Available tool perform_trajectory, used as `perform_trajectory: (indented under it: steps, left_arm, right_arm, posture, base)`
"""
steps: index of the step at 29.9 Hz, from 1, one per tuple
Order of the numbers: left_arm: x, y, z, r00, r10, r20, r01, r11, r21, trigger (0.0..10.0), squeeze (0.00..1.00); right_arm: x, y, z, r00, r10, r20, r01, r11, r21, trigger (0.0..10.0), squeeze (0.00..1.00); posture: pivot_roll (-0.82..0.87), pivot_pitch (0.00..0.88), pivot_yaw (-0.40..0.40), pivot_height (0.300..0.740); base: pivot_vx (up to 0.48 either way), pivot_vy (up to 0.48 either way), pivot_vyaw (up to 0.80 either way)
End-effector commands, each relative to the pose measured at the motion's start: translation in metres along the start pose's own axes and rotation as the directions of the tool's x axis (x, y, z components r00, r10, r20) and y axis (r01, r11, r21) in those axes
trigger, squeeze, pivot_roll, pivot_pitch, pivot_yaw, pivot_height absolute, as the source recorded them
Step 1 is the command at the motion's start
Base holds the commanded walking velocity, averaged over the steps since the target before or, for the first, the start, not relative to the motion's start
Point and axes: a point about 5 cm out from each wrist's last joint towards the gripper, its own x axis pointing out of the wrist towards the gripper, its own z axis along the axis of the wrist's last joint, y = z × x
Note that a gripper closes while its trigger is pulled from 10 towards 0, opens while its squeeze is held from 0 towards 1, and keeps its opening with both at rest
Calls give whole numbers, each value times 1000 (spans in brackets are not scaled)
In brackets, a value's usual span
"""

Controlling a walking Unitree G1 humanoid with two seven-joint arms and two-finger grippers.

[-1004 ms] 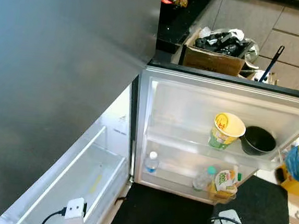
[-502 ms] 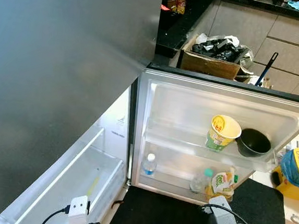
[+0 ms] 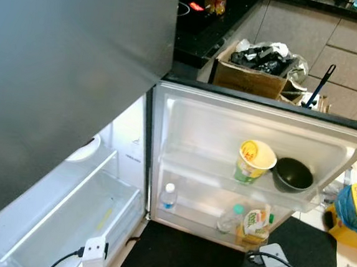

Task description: Restocking fridge

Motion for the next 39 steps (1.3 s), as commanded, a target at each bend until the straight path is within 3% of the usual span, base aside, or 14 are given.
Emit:
perform_trajectory:
  steps: [1, 17, 31, 39]
  left_arm:
    - [-4, 4, -11, 999, 17, -29, -17, 1000, -19, 10000, 0]
    - [0, -2, -4, 1000, 7, -23, -8, 1000, -11, 10000, 0]
    - [0, -2, -9, 999, 8, -45, -8, 1000, 0, 10000, 0]
    - [-4, 5, -15, 997, 31, -77, -30, 1000, 9, 10000, 0]
  right_arm:
    - [0, 3, -3, 1000, 2, -17, -1, 1000, 24, 10000, 0]
    - [-1, 2, -11, 999, 21, -40, -20, 999, 36, 10000, 0]
    - [-1, 4, -7, 998, 63, -12, -63, 998, 20, 10000, 0]
    - [-2, 6, -12, 997, 69, -20, -68, 997, 37, 10000, 0]
  posture:
    - [-14, 0, -69, 740]
    - [-30, 0, -56, 740]
    - [-38, 0, -62, 740]
    - [-46, 0, -60, 740]
  base:
    - [0, -439, 0]
    - [0, -450, 0]
    - [0, -457, 744]
    - [0, -458, 0]
